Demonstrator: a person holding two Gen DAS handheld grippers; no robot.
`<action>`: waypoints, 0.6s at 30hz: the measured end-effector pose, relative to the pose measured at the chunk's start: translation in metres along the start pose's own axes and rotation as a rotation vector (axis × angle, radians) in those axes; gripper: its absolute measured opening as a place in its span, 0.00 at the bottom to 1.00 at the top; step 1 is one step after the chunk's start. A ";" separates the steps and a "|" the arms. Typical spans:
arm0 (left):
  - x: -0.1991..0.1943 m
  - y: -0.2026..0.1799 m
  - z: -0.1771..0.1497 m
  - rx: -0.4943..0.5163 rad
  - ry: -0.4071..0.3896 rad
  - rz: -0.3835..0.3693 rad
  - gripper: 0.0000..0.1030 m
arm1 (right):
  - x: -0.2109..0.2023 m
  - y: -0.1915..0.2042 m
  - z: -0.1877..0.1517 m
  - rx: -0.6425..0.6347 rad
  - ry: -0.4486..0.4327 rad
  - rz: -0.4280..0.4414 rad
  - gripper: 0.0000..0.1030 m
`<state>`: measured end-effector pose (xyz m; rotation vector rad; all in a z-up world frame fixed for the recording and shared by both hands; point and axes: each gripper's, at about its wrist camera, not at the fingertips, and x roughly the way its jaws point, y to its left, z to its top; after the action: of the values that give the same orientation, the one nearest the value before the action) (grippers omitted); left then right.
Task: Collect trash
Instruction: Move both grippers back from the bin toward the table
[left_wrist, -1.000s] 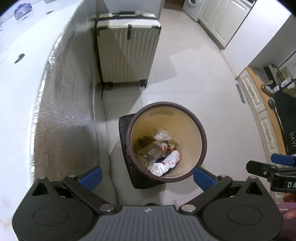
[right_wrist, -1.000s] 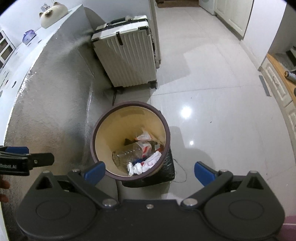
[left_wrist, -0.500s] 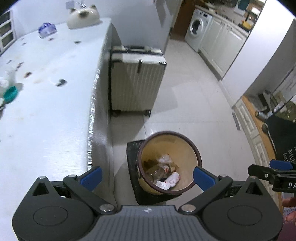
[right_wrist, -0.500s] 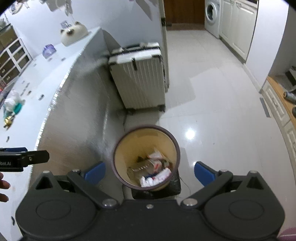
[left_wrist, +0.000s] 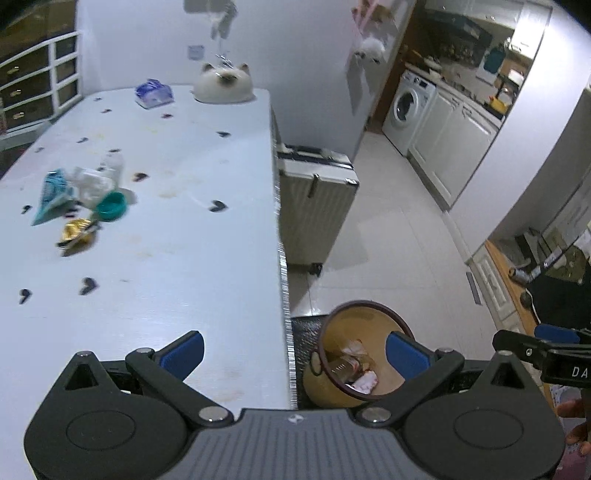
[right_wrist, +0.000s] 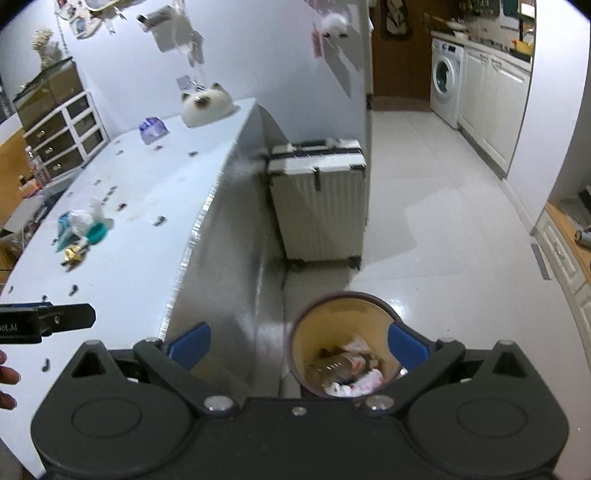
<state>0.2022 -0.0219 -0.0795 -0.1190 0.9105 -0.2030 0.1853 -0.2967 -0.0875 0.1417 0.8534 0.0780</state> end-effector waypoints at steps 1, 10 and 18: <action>-0.005 0.007 0.000 -0.002 -0.007 0.001 1.00 | -0.003 0.009 0.000 -0.002 -0.009 0.003 1.00; -0.045 0.073 -0.001 0.001 -0.061 0.026 1.00 | -0.014 0.088 -0.002 -0.017 -0.068 0.036 1.00; -0.064 0.139 0.003 -0.023 -0.093 0.062 1.00 | -0.006 0.155 -0.003 -0.046 -0.080 0.067 1.00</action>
<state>0.1838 0.1280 -0.0550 -0.1203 0.8233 -0.1280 0.1771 -0.1439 -0.0608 0.1297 0.7663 0.1531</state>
